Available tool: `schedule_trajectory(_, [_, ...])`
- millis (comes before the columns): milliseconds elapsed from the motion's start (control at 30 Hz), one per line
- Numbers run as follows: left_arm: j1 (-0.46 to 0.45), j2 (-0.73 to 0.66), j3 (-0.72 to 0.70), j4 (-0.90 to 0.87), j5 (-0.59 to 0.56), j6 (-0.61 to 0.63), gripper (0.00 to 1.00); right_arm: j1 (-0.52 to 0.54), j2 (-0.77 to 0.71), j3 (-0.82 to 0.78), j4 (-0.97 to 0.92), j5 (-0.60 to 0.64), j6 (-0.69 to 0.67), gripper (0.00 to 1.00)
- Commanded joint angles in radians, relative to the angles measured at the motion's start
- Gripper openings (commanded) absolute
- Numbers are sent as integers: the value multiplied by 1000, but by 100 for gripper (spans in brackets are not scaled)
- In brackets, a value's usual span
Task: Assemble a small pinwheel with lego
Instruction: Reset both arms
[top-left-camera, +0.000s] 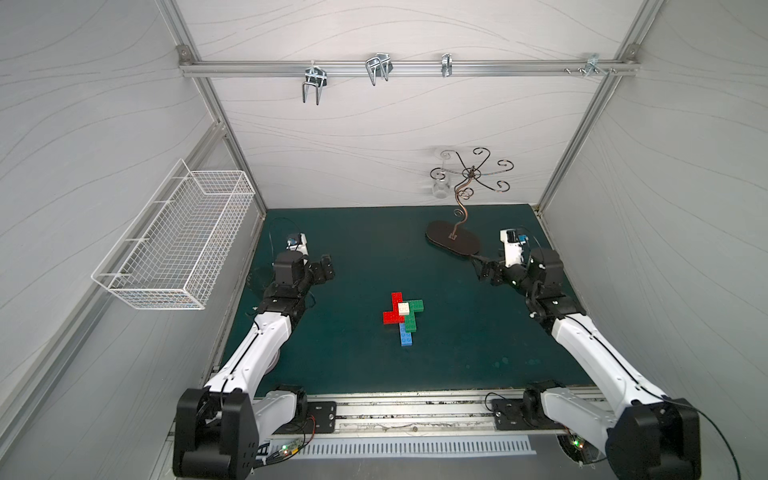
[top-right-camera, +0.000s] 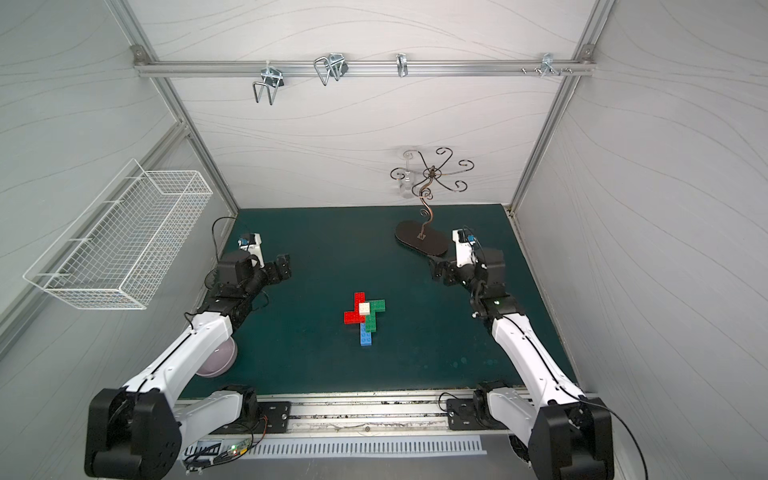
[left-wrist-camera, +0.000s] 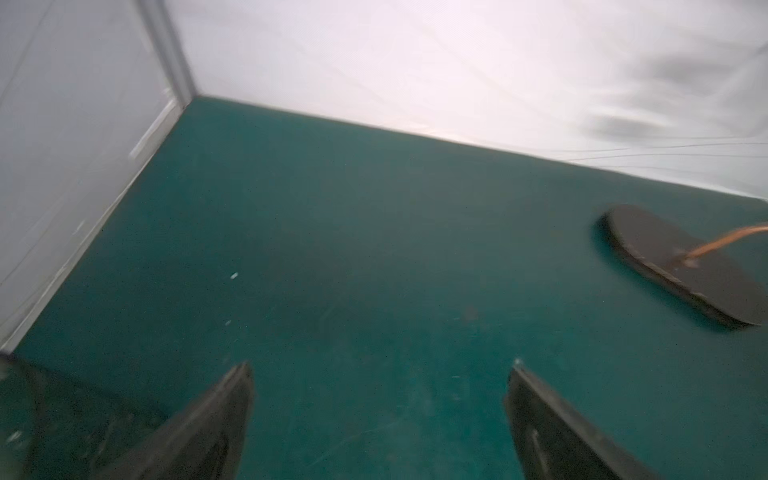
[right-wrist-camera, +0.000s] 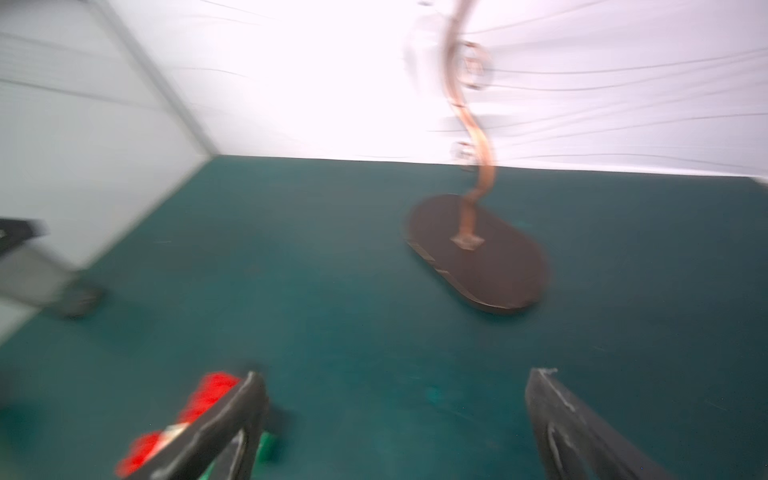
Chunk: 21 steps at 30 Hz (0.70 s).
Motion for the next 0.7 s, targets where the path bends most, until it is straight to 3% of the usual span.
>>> schedule_trajectory(0, [45, 68, -148, 390, -26, 39, 100, -73, 112, -143, 269, 118, -93, 99])
schedule_trajectory(100, [63, 181, -193, 577, -37, 61, 100, -129, 272, -201, 490, 94, -21, 99])
schedule_trajectory(267, [82, 310, -227, 738, 23, 59, 100, -160, 519, -204, 758, -15, 20, 99])
schedule_trajectory(333, [82, 381, -223, 791, 40, 63, 100, -153, 494, -164, 627, -20, -7, 99])
schedule_trajectory(367, [80, 405, -213, 823, 39, 70, 100, -140, 509, -164, 654, -4, -13, 99])
schedule_trajectory(433, [60, 378, -157, 651, 35, 92, 100, -128, 508, -135, 592, -18, -34, 99])
schedule_trajectory(533, [43, 386, -144, 642, 27, 113, 100, -95, 514, -134, 598, 80, -45, 99])
schedule_trajectory(667, [42, 383, -154, 657, 28, 114, 100, -95, 508, -140, 601, 77, -51, 99])
